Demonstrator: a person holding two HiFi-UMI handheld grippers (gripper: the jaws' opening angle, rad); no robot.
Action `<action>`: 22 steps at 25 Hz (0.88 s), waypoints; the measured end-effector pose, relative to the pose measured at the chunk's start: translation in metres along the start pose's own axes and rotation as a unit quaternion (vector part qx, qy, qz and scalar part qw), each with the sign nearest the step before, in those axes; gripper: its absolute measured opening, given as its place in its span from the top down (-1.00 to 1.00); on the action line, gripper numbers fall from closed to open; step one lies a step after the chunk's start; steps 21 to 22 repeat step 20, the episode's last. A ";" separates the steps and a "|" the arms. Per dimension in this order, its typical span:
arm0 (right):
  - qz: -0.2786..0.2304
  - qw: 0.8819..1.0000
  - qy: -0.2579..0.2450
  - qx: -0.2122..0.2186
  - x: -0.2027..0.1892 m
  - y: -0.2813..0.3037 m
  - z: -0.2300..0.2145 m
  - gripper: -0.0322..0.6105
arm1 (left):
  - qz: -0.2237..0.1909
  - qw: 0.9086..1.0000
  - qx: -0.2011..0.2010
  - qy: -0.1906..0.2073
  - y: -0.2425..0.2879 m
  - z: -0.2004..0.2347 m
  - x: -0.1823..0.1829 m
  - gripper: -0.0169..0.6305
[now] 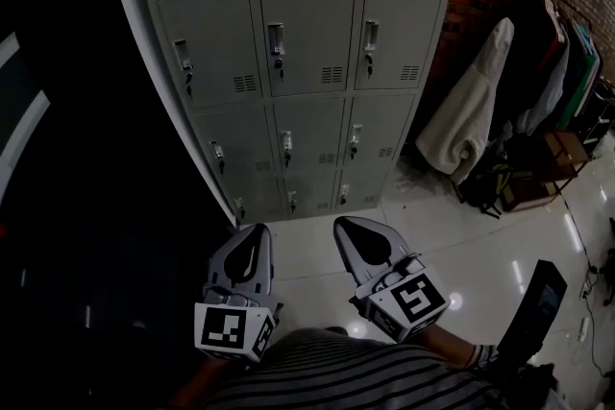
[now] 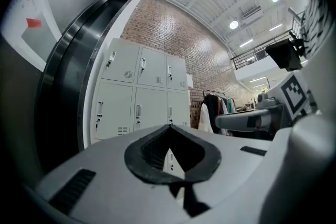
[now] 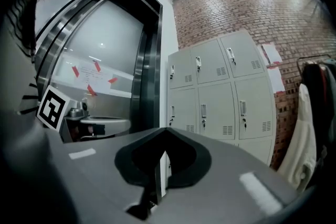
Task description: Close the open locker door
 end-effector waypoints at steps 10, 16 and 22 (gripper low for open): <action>0.011 1.000 0.000 -0.008 -0.005 0.007 0.002 0.90 | 0.001 1.000 -0.006 -0.010 0.003 0.007 -0.011 0.94; 0.012 1.000 -0.002 -0.001 -0.005 0.017 -0.002 0.90 | -0.001 1.000 -0.002 -0.007 0.010 0.014 -0.009 0.94; 0.013 1.000 -0.001 -0.001 -0.004 0.025 -0.004 0.90 | 0.001 1.000 0.001 -0.009 0.016 0.019 -0.009 0.94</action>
Point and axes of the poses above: the fingertips, and each gripper's own axes: y forward along the fingers, z to its left, x out of its top, the point moved 5 cm from there along -y, backward along the fingers, and after that the axes turned 9 degrees about -x, right-handed, at the moved point
